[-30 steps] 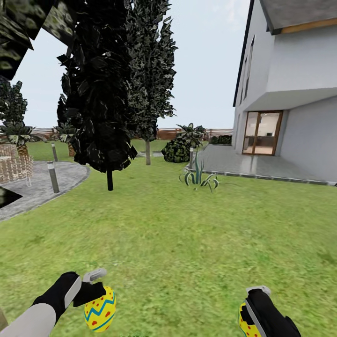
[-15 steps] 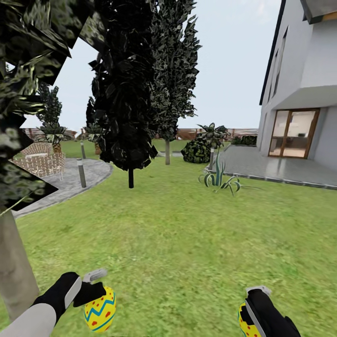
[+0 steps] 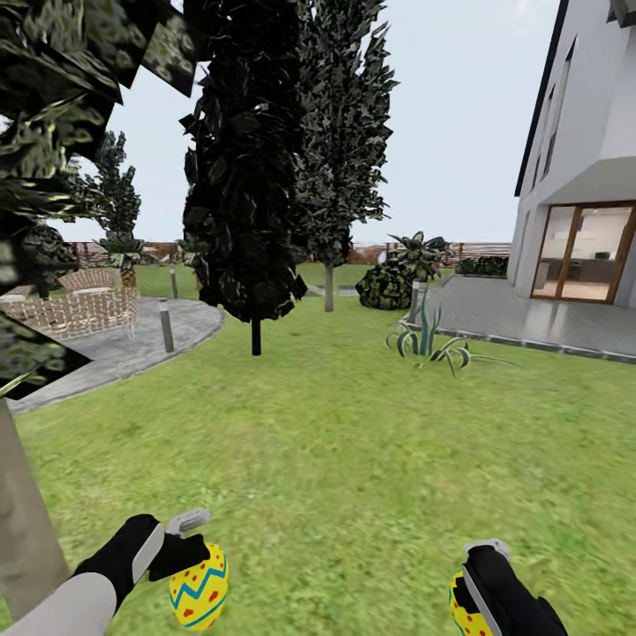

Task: Take the three Easter eggs out of the wicker basket on the lawn in the garden, then place them on the lawn next to a single tree (choose any tree) so that all three eggs are next to the same tree and none are left in the basket.

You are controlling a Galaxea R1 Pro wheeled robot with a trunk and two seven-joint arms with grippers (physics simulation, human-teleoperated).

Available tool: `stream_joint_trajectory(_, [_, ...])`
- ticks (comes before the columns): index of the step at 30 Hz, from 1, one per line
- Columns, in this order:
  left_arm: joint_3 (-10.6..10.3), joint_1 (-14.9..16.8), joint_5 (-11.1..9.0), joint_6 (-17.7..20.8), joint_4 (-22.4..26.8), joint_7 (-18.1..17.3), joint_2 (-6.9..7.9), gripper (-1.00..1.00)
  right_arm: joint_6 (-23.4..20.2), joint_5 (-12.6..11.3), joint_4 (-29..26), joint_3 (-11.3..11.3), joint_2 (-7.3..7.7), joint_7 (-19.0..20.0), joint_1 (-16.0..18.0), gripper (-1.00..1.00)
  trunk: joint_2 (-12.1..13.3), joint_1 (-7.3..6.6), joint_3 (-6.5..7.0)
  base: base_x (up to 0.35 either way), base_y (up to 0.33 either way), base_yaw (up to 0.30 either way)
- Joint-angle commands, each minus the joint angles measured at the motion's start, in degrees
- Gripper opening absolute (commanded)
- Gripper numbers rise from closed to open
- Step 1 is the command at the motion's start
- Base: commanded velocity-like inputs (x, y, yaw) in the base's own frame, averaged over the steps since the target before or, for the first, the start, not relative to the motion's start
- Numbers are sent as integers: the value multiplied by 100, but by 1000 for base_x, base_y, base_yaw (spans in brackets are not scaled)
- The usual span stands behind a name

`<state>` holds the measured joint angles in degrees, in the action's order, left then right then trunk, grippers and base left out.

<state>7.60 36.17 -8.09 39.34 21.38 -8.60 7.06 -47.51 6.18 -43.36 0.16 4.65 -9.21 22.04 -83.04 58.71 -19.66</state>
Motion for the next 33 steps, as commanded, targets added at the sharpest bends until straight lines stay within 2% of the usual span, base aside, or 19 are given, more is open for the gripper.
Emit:
stream_joint_trajectory(1, [32, 4, -17, 39, 7, -1, -3, -100, -31, 55, -6, 2, 0, 24, 2, -100, -4, 2, -7, 195, -284, 0])
stream_joint_trajectory(9, [35, 4, -21, 39, 7, -3, -5, -100, -26, 59, -6, 3, 4, 26, 2, -100, -4, 2, -7, 197, -274, 64])
stream_joint_trajectory(12, [40, 4, -34, 39, 7, -1, -3, -100, 6, -2, -6, 0, 12, 74, 2, -100, -4, 2, -7, 50, -66, 57])
stream_joint_trajectory(16, [5, -6, -41, 57, -124, 42, 128, -100, -61, 15, -136, 68, 30, 60, 133, -100, -4, 2, -8, 0, 0, 0])
stream_joint_trajectory(20, [5, -31, -43, 39, -254, 9, 257, -100, 13, 83, -161, 76, -100, 43, 263, -100, -4, 2, -8, 0, 0, 0])
stream_joint_trajectory(24, [5, -32, -43, 39, -384, -1, 264, -100, 143, 102, -32, 66, -230, 42, 328, -100, -4, 2, -8, 0, 0, 0])
stream_joint_trajectory(30, [10, -32, -43, 39, -545, 5, 255, -100, 337, 103, 160, 64, -229, 42, 328, -100, -4, 2, -8, 0, 0, 0])
stream_joint_trajectory(31, [10, -32, -43, 39, -549, 5, 253, -100, 584, 99, 363, 63, -228, 42, 328, -100, -4, 2, -8, 0, 0, 0])
stream_joint_trajectory(33, [12, -32, -50, 39, -553, 6, 251, -100, 579, 95, 364, 63, -228, 40, 328, -100, -4, 2, -8, 0, 0, 0])
